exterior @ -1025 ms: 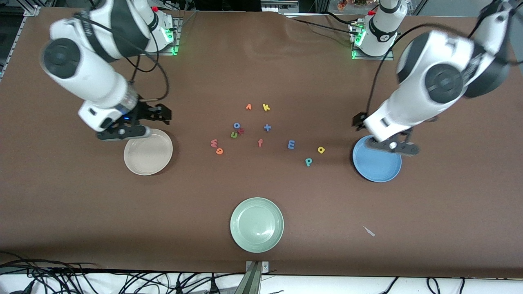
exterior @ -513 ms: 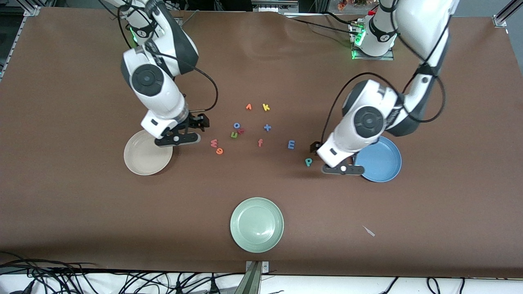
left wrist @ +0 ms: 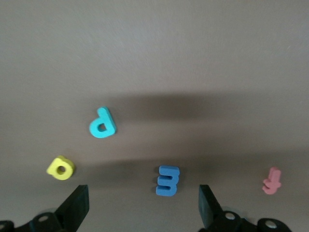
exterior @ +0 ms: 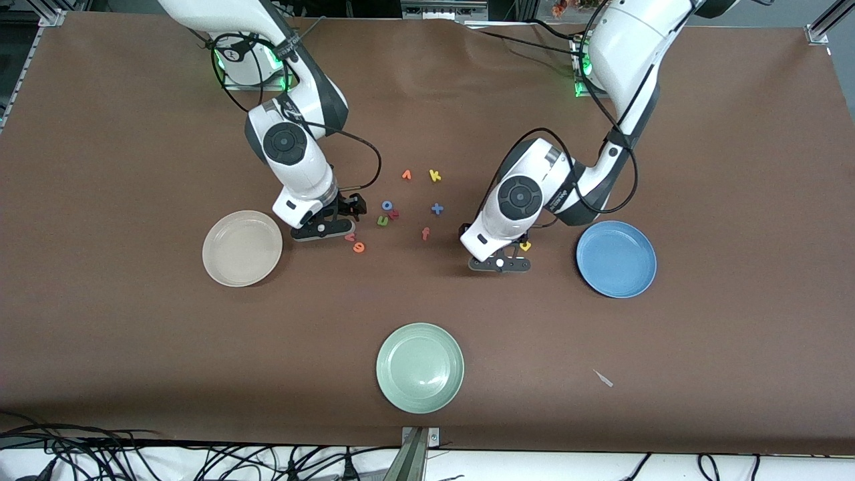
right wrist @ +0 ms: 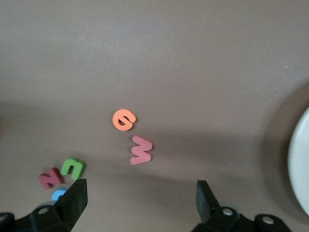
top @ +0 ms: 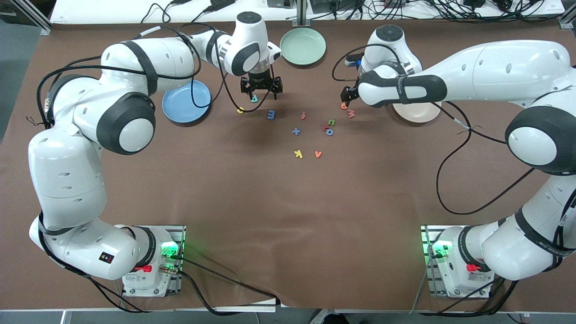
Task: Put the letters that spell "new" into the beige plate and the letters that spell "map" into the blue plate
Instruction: 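Move the right gripper and the left gripper down toward the foam letters, then grasp the pink letter with the right gripper while the left gripper grasps the blue letter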
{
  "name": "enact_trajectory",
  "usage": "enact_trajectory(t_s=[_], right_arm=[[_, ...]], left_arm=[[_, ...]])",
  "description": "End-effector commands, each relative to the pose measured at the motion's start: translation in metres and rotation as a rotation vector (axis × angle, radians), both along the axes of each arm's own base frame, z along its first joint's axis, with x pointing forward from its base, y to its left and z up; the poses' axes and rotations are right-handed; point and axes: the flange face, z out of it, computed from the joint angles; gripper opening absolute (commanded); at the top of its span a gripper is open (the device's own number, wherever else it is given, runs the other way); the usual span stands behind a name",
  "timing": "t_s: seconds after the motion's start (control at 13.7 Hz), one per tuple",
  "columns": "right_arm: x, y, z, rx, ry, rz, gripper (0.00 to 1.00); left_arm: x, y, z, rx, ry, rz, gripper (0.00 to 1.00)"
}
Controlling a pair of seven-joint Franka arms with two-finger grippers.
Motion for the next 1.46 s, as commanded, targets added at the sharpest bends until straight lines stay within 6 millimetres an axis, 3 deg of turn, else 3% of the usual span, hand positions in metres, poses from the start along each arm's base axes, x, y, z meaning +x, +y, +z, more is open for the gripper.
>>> enact_trajectory(t_s=[0.0,0.29,0.37,0.59,0.66,0.81,0.88,1.03,1.25,1.39], right_arm=[[-0.002,-0.001,-0.02,-0.004,-0.009,-0.038,1.0],[0.003,0.0,-0.049,0.018,-0.031,-0.056,1.0],[0.002,-0.001,-0.053,0.018,-0.03,-0.057,1.0],[0.002,-0.002,-0.058,0.017,-0.027,-0.062,0.98],[0.002,-0.001,-0.063,0.025,-0.036,-0.061,0.94],[0.001,0.0,-0.07,0.028,-0.038,-0.06,0.91],[0.001,0.0,-0.07,0.028,-0.038,-0.058,0.87],[0.001,0.0,-0.07,0.028,-0.038,-0.058,0.75],[-0.001,0.0,-0.071,0.025,-0.032,-0.057,0.48],[0.001,0.0,-0.071,0.025,-0.033,-0.057,0.28]], left_arm=[[-0.015,-0.021,-0.031,-0.003,0.004,-0.014,1.0],[-0.023,-0.024,-0.046,-0.001,0.02,-0.035,0.99],[-0.029,-0.025,-0.049,0.005,0.026,-0.048,0.94],[-0.041,-0.027,-0.06,0.021,0.047,-0.064,0.59],[-0.039,-0.026,-0.061,0.021,0.047,-0.063,0.52],[-0.035,-0.021,-0.058,0.018,0.048,-0.078,0.13],[-0.034,-0.02,-0.055,0.017,0.047,-0.085,0.04],[-0.03,-0.017,-0.048,0.016,0.042,-0.076,0.01],[-0.02,-0.007,-0.017,0.032,0.038,-0.064,0.01],[0.001,0.029,0.015,0.042,0.057,-0.06,0.02]])
